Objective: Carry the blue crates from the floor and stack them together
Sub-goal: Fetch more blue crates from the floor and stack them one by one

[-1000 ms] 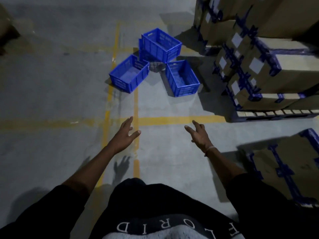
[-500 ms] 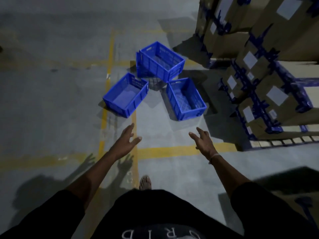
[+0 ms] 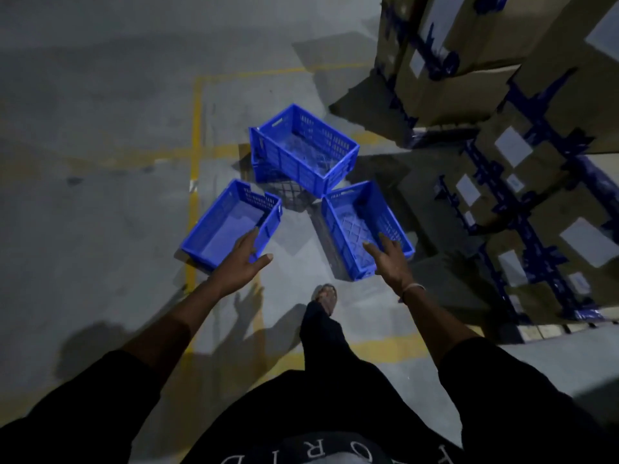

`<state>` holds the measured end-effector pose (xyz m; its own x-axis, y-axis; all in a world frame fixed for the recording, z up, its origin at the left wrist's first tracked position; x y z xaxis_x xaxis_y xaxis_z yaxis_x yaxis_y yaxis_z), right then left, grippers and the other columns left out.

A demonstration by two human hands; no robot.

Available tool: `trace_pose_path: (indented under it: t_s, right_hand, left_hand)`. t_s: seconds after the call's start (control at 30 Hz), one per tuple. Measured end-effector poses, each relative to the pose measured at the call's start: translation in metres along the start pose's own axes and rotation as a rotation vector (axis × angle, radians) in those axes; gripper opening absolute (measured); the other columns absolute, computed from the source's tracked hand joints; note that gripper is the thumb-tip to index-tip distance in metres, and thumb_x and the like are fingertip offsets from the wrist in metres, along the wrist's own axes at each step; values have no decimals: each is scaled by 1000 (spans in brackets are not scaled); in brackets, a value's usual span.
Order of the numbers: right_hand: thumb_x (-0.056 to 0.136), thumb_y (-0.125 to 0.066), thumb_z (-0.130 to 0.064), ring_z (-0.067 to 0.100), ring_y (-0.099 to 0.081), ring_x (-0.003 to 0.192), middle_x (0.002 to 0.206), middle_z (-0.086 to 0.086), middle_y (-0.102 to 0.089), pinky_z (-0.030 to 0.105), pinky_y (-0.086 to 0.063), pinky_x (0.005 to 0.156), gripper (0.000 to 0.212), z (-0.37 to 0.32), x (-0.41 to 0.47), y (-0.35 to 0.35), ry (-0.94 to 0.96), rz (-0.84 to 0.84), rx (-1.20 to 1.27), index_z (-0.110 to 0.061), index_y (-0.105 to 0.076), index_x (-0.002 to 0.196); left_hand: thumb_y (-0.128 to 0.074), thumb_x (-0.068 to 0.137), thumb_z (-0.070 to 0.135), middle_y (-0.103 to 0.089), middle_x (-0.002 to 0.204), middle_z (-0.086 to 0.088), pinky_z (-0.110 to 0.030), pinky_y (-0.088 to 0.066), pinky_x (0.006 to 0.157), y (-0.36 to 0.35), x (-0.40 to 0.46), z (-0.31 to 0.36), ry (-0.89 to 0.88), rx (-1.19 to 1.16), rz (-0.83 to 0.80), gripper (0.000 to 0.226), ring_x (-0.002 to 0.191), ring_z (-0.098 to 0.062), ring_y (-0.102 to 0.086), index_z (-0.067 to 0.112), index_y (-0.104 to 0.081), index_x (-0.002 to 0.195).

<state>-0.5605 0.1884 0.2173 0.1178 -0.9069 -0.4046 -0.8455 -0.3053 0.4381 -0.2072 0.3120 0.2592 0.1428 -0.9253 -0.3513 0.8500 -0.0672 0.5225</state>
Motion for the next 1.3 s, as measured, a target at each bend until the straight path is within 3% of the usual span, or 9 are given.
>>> trace_pose_path:
  t_s: [0.23, 0.33, 0.5, 0.73, 0.83, 0.93, 1.07, 1.2, 1.3]
  right_hand:
    - [52, -56, -95, 27, -47, 132, 149, -3, -31, 56, -46, 103, 119, -86, 190, 11, -16, -6, 30, -28, -40, 148]
    - [74, -61, -78, 29, -47, 132, 151, 4, -32, 50, -42, 109, 96, -141, 234, 17, -6, -18, -30, -23, -41, 149]
    - [88, -62, -56, 31, -36, 140, 157, 10, -26, 49, -39, 111, 73, -186, 305, 26, -19, -15, -63, -23, -40, 150]
    - [91, -63, -48, 29, -41, 137, 153, 8, -31, 34, -34, 110, 65, -220, 406, 17, -74, 44, -29, -22, -43, 148]
    - [95, -61, -41, 31, -41, 137, 151, 16, -32, 27, -30, 103, 60, -244, 456, 5, -101, 59, -26, -20, -42, 148]
    - [96, -62, -35, 33, -37, 139, 150, 22, -31, 31, -30, 107, 56, -250, 512, -14, -146, 78, -9, -20, -44, 146]
    - [93, -65, -41, 30, -30, 143, 155, 15, -26, 33, -27, 111, 75, -233, 587, -52, -179, 105, -3, -18, -29, 155]
    - [91, -67, -42, 37, -31, 141, 153, 20, -22, 37, -27, 114, 82, -180, 663, -94, -249, 165, -55, -17, -24, 157]
    - [89, -70, -35, 46, -28, 140, 159, 25, -13, 42, -33, 108, 87, -134, 715, -119, -259, 214, -210, -18, -21, 158]
  left_hand:
    - [-60, 98, 45, -17, 167, 1, -41, -36, 116, 54, 182, 51, 15, 16, 16, 83, 146, -20, -36, 23, -13, 162]
    - [-61, 99, 41, -16, 167, 1, -42, -37, 116, 79, 247, 78, 6, -13, 16, 81, 144, -19, -37, 21, -14, 162]
    - [-62, 98, 39, -18, 166, -3, -43, -41, 112, 105, 334, 98, 24, -3, -15, 82, 141, -22, -41, 23, -14, 162]
    - [-60, 100, 35, -16, 168, -4, -37, -31, 119, 150, 474, 121, -68, 115, -75, 78, 151, -23, -27, 21, -15, 162]
    - [-58, 98, 47, -11, 169, -1, -50, -31, 120, 172, 558, 112, -60, 177, -117, 84, 153, -24, -22, 23, -11, 162]
    - [-56, 101, 42, -7, 170, -5, -44, -24, 123, 183, 640, 103, -71, 261, -144, 80, 155, -24, -15, 17, -9, 162]
    - [-52, 104, 38, -5, 170, -4, -37, -16, 123, 185, 731, 78, -86, 347, -181, 77, 156, -19, -6, 15, -7, 162]
    - [-54, 103, 35, -5, 169, -9, -39, -14, 124, 167, 821, 27, -112, 434, -194, 77, 157, -25, -5, 14, -9, 162]
    - [-55, 102, 36, -3, 169, -15, -49, -17, 124, 144, 892, -14, -150, 578, -186, 79, 156, -32, -3, 14, -8, 162]
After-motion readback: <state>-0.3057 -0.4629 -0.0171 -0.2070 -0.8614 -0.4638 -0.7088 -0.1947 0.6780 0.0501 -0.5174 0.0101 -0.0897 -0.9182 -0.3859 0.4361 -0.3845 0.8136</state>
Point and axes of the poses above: each hand's wrist, its own x-axis towards the middle knuckle, its own y-axis out of the back of the hand, z = x × y, the point moved 9 cm from there along x, towards the middle knuckle
